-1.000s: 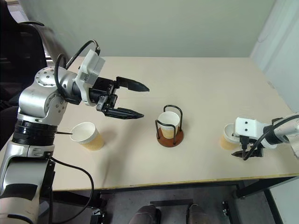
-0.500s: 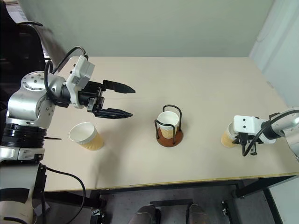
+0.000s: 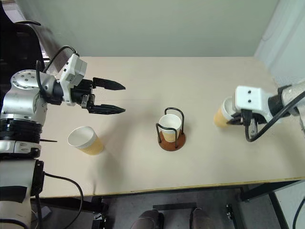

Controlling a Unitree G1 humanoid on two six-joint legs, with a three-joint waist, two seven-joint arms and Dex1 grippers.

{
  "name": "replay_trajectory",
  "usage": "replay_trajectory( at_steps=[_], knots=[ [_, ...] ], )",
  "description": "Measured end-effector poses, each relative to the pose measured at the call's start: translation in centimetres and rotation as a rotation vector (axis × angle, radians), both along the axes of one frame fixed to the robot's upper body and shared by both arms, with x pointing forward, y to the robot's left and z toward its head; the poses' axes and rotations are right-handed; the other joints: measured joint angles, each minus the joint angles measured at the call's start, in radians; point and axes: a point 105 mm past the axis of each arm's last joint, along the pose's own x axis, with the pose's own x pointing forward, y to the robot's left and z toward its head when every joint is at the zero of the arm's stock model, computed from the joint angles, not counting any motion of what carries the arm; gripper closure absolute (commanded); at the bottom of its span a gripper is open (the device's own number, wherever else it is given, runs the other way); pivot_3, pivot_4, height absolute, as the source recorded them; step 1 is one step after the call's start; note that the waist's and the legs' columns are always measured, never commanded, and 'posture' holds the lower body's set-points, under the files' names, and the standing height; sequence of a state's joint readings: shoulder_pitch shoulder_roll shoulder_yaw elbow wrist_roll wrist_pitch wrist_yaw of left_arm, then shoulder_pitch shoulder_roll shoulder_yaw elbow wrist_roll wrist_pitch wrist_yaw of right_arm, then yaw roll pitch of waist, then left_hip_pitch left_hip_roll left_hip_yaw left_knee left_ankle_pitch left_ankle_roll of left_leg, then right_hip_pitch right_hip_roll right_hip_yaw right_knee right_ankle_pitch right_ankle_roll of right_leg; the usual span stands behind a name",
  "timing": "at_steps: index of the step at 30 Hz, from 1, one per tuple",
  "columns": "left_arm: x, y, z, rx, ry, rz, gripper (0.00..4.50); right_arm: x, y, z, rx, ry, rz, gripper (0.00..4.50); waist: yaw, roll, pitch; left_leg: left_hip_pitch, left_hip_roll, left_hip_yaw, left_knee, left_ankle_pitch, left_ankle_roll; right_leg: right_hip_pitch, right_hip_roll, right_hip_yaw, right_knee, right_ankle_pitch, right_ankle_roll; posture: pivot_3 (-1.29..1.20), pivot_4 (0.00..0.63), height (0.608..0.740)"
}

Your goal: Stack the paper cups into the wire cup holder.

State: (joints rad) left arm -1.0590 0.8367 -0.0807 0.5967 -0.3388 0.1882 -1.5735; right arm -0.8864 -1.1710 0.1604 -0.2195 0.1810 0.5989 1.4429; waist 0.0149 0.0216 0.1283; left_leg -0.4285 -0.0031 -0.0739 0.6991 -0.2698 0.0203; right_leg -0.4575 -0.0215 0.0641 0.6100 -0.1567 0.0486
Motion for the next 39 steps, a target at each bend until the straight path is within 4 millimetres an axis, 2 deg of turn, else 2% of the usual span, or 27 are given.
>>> replay_trajectory(
  at_steps=[4, 11, 17, 26, 32, 39],
  knots=[
    [0.2, -0.4, 0.3, -0.003, -0.013, -0.013, 0.0, -0.4, 2.1, 2.2, 0.036, -0.051, 0.061, 4.45, -0.002, 0.0, 0.0, -0.001, 0.001, 0.0, 0.0, 0.0, -0.001, -0.001, 0.001, -0.001, 0.0, -0.001, -0.001, 0.0, 0.15, 0.74],
    [0.6, -0.8, -0.2, 0.001, 0.005, -0.018, 0.0, -0.3, 6.2, 3.7, 0.095, -0.053, 0.163, 4.45, -0.006, 0.0, 0.0, -0.002, 0.001, -0.001, -0.001, 0.002, -0.001, -0.003, 0.001, -0.002, 0.0, -0.001, -0.001, 0.0, 0.15, 0.74],
    [0.6, -1.0, -0.3, 0.002, 0.009, -0.025, 0.0, -0.6, 8.7, 2.8, 0.124, 0.008, 0.228, 4.45, -0.006, 0.0, 0.0, -0.003, 0.001, -0.002, 0.0, 0.003, -0.004, -0.003, 0.001, -0.002, 0.0, -0.002, -0.002, 0.0, 0.15, 0.74],
    [0.6, -1.2, -0.5, 0.007, 0.015, -0.03, 0.0, -0.8, 11.1, 1.7, 0.155, 0.041, 0.283, 4.45, -0.007, 0.0, 0.0, -0.003, 0.001, -0.002, 0.0, 0.006, -0.007, -0.004, 0.001, -0.003, 0.001, -0.002, -0.003, 0.0, 0.15, 0.74],
    [0.6, -1.2, -0.5, 0.002, 0.016, -0.034, 0.0, -0.6, 12.0, 0.1, 0.144, 0.067, 0.302, 4.45, -0.007, 0.0, 0.0, -0.003, 0.001, -0.002, 0.0, 0.006, -0.006, -0.004, 0.001, -0.003, 0.001, -0.002, -0.003, 0.0, 0.15, 0.74],
    [0.4, -1.2, -0.5, -0.003, 0.023, -0.038, 0.0, -0.1, 12.5, -0.7, 0.152, 0.061, 0.304, 4.45, -0.007, 0.0, 0.0, -0.004, 0.001, -0.002, 0.0, 0.007, -0.007, -0.004, 0.001, -0.004, 0.001, -0.002, -0.003, 0.0, 0.15, 0.74]
  ],
)
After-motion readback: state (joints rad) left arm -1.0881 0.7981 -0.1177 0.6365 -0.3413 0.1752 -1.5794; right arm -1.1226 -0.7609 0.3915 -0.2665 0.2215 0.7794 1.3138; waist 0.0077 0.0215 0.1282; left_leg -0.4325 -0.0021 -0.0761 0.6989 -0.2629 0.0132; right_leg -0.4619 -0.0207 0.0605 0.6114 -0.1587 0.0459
